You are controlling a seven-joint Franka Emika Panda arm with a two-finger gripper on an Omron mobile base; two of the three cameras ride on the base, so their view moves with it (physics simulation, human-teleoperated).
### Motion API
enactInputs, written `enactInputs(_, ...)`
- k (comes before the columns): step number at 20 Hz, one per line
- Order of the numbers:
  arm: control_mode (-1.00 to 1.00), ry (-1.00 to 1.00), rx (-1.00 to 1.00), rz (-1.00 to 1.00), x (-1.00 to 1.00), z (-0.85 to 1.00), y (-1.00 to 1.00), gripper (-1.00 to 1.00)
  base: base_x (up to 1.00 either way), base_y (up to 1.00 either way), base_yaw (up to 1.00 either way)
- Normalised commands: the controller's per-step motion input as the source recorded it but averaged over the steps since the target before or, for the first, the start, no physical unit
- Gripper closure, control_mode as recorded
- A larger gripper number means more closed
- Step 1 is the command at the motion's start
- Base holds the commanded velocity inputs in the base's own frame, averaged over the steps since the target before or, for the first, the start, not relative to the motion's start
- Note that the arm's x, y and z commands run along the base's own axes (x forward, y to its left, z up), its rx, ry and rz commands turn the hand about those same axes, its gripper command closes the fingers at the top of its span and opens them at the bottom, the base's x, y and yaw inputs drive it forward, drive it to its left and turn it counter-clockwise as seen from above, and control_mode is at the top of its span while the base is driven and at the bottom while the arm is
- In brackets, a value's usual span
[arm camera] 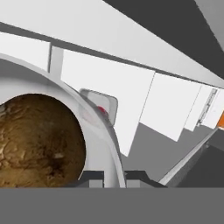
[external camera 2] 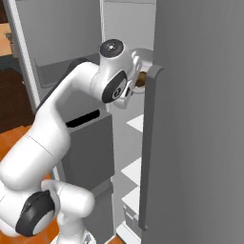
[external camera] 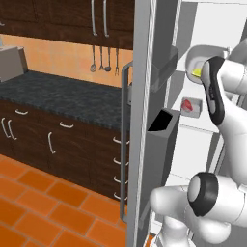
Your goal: Take the meat container that has the steak and place it on the second highest rack of the freezer. Then take the vegetable container that has the lemon wedge and mushroom and place it on the highest rack of the freezer.
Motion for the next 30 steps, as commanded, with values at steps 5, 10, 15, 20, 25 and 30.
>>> enactInputs(5, -1.00, 0.00, 0.00, 0.00, 0.46, 0.00, -0.19, 1.00, 0.00, 0.00, 0.00)
enactInputs(10, -1.00, 0.00, 0.00, 0.00, 0.53, 0.00, -0.30, 1.00, 0.00, 0.00, 0.00)
enactInputs(15, -1.00, 0.00, 0.00, 0.00, 0.55, 0.00, -0.15, 1.00, 0.00, 0.00, 0.00)
enactInputs(20, -1.00, 0.00, 0.00, 0.00, 0.46, 0.00, -0.16, 1.00, 0.00, 0.00, 0.00)
enactInputs(25, -1.00, 0.00, 0.00, 0.00, 0.49, 0.00, -0.21, 1.00, 0.00, 0.00, 0.00)
enactInputs(30, -1.00, 0.00, 0.00, 0.00, 0.43, 0.00, -0.08, -1.00, 0.00, 0.00, 0.00)
